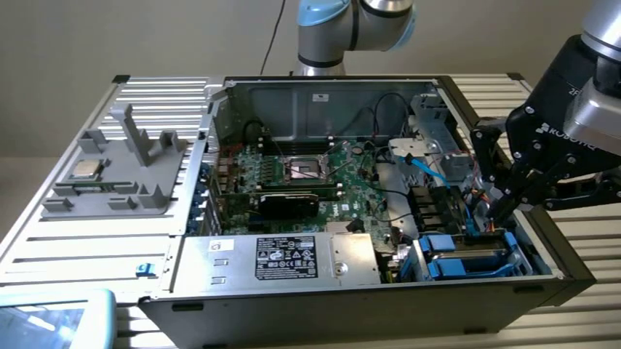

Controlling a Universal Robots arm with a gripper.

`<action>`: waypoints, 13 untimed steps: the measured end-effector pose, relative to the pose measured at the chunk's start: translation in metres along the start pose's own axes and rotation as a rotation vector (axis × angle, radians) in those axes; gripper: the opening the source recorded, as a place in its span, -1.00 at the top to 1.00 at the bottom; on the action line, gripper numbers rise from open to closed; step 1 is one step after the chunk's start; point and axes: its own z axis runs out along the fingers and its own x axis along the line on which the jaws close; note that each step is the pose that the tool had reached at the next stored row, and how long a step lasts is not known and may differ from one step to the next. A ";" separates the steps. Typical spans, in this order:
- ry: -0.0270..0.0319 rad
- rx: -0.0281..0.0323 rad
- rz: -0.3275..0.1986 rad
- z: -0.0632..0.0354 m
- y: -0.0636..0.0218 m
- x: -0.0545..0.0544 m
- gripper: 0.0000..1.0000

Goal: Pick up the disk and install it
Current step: 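Insert the second disk wire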

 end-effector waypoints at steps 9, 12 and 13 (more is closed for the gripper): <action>0.0045 0.0007 -0.047 -0.0001 -0.0104 -0.008 0.79; 0.0058 0.0009 -0.088 -0.0001 -0.0104 -0.009 0.79; 0.0062 0.0011 -0.102 -0.0001 -0.0104 -0.009 0.79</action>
